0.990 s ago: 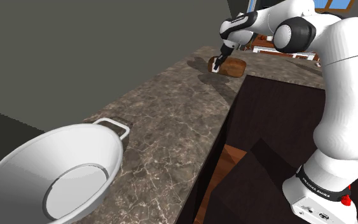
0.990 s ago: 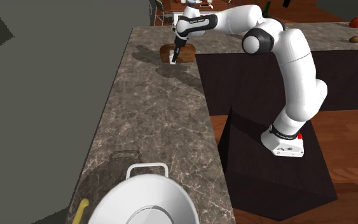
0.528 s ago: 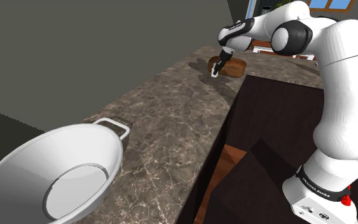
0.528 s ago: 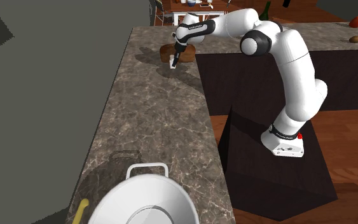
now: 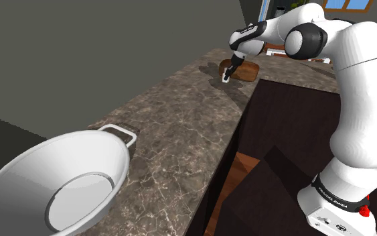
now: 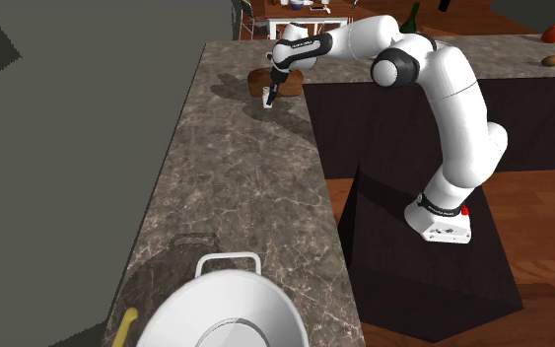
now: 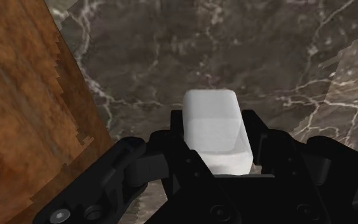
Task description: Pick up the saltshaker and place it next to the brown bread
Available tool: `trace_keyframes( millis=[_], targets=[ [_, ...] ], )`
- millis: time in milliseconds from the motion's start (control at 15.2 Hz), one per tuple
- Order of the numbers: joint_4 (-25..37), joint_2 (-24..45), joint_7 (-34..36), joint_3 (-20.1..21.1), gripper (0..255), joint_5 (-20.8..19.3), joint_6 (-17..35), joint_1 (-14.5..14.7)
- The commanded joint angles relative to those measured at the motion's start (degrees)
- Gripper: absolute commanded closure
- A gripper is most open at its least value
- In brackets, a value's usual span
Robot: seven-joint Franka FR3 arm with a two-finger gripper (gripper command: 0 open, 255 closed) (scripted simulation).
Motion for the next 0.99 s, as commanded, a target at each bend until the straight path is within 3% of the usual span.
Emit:
trace_keyframes(
  millis=[0, 924],
  targets=[
    [0.00, 0.00, 0.00, 0.00, 0, 0.00, 0.00, 0.00],
    [-1.99, -5.28, 0.04, -0.58, 0, -0.44, -3.47, -0.64]
  ],
)
